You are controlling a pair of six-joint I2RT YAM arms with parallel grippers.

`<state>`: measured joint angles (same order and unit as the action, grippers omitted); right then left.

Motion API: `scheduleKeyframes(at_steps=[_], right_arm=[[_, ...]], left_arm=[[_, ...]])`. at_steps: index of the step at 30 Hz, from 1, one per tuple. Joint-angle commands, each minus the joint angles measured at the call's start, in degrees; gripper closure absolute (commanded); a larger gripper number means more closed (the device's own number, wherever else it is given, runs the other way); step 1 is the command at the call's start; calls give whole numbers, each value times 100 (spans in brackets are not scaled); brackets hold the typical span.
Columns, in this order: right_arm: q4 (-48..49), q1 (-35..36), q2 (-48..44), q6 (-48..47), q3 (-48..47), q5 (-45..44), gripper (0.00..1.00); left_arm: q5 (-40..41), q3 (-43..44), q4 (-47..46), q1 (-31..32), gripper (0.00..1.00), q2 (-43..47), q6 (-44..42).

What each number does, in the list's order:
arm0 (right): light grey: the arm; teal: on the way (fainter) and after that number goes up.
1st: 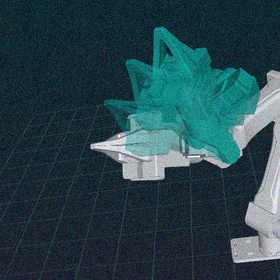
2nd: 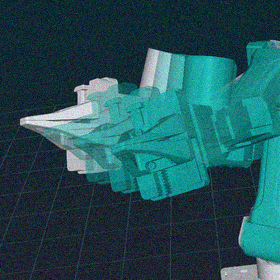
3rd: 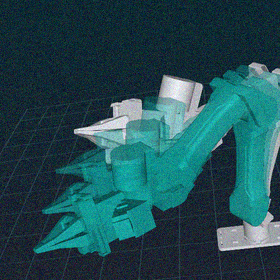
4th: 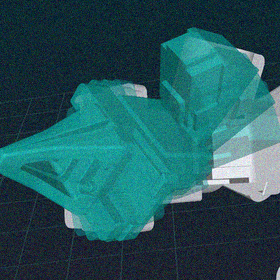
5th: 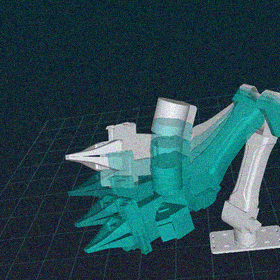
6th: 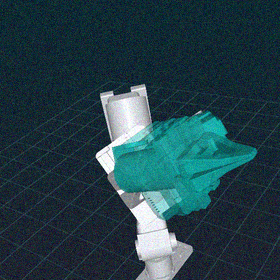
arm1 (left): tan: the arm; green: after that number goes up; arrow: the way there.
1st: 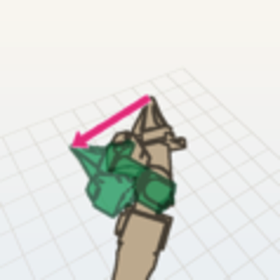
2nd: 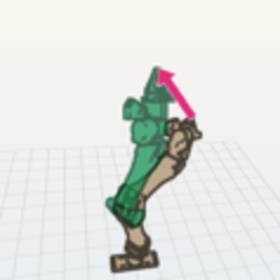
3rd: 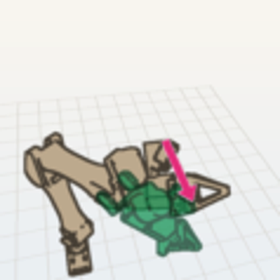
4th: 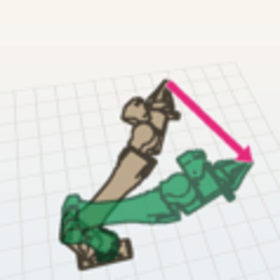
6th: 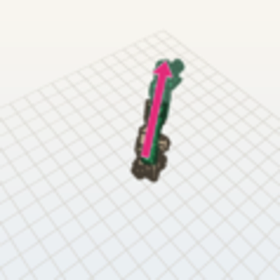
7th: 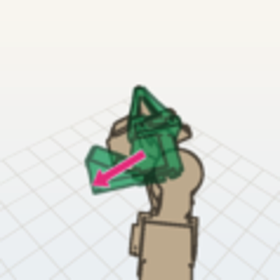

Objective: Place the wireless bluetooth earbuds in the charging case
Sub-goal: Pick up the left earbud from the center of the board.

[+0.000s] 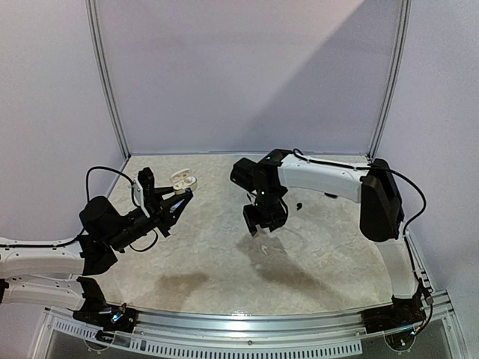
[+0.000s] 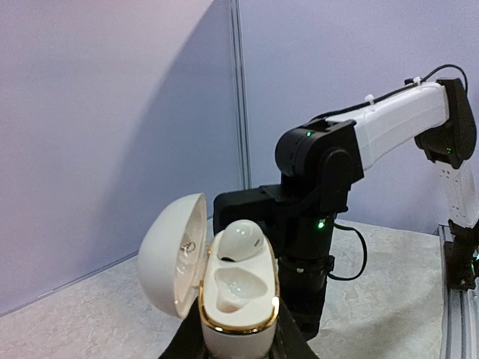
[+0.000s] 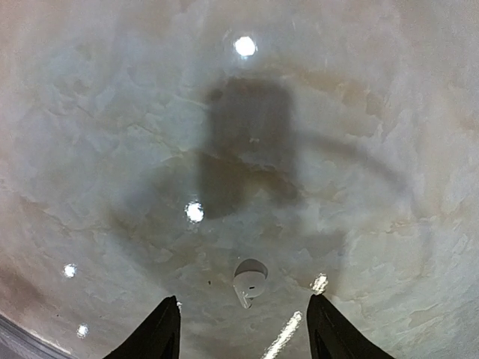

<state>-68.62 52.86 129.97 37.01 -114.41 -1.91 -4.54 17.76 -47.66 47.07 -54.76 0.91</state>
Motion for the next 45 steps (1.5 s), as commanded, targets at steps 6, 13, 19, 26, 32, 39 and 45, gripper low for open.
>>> scheduleKeyframes(at_steps=[6,13,19,26,32,39,45], right_arm=[[-141,-9,537,167,-90,125,41],[-16,-18,680,116,40,402,57],[-23,-27,653,133,124,425,61],[-4,-58,560,139,380,464,69],[-41,-75,476,131,437,420,71],[-176,-78,477,141,428,319,70],[-282,-68,476,123,384,267,67]], left_arm=[[-74,35,64,-75,100,-10,15],[-83,35,77,-75,100,2,6],[-91,42,90,-73,100,1,5],[-111,41,115,-75,100,5,-3],[-126,46,108,-75,100,-16,15],[-138,52,117,-71,100,-17,14],[-139,52,118,-75,100,-20,13]])
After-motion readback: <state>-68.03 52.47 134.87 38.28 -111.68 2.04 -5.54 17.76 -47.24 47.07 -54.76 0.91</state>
